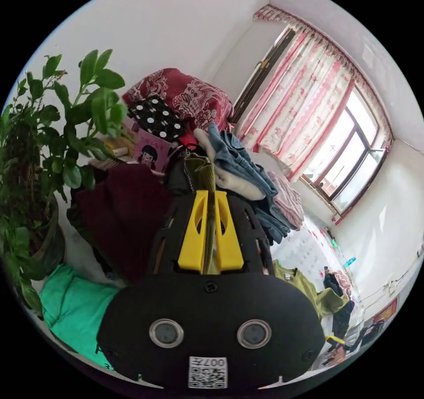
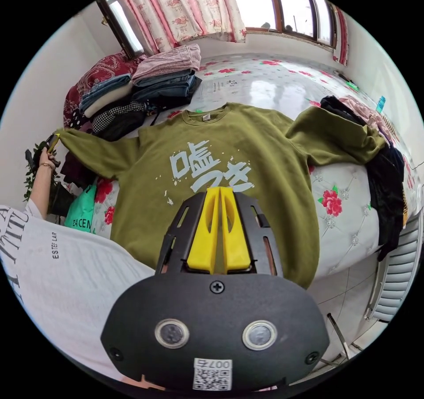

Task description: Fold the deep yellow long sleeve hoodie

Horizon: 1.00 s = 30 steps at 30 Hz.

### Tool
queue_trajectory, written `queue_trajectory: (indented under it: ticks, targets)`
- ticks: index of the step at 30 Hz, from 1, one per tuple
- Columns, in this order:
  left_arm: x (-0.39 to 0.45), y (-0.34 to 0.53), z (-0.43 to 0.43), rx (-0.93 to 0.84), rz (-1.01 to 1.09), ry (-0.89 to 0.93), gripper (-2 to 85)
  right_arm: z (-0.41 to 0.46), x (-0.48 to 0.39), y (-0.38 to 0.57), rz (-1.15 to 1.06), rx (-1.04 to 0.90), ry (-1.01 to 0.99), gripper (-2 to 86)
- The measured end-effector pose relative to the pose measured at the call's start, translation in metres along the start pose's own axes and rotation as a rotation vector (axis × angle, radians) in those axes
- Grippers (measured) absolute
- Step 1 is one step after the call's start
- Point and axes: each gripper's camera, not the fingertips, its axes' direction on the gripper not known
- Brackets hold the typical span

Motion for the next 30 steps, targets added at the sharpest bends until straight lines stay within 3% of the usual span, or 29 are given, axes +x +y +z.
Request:
queue_trajectory:
  ticks: [4,8,13,16,22,24,27,30]
  targets:
    - [-0.008,-0.022,-0.03,0.136,-0.011,-0.041,-0.4,0.008,0.014,0.001,0.024,-0.019,-0.021,-0.3]
    - [-0.038,-0.003,-0.031,0.082,-0.089,-0.071,-0.4,0.013,0.039,0.011,0.048,-0.015,-0.042,-0.3]
    - [-0.003,0.014,-0.022,-0.005,-0.053,0.025,-0.3,0.024,0.075,0.019,0.077,-0.031,-0.077,-0.3]
    - [0.076,0.021,-0.031,0.002,0.116,0.144,-0.2,0.015,0.091,0.017,0.071,0.002,-0.073,-0.3]
    - [0.3,0.113,-0.055,-0.055,0.542,0.656,0.8,-0.013,0.146,0.043,0.139,0.098,-0.051,-0.3]
    - [0.38,0.183,-0.049,-0.183,0.661,0.945,2.2,-0.018,0.168,0.06,0.183,0.111,-0.041,-0.3]
    - [0.457,0.295,-0.02,-0.439,0.799,1.194,8.6,-0.022,0.207,0.093,0.272,0.122,-0.035,-0.3]
    - [0.479,0.403,0.026,-0.757,0.904,1.046,13.3,-0.023,0.244,0.129,0.356,0.129,-0.049,-0.1]
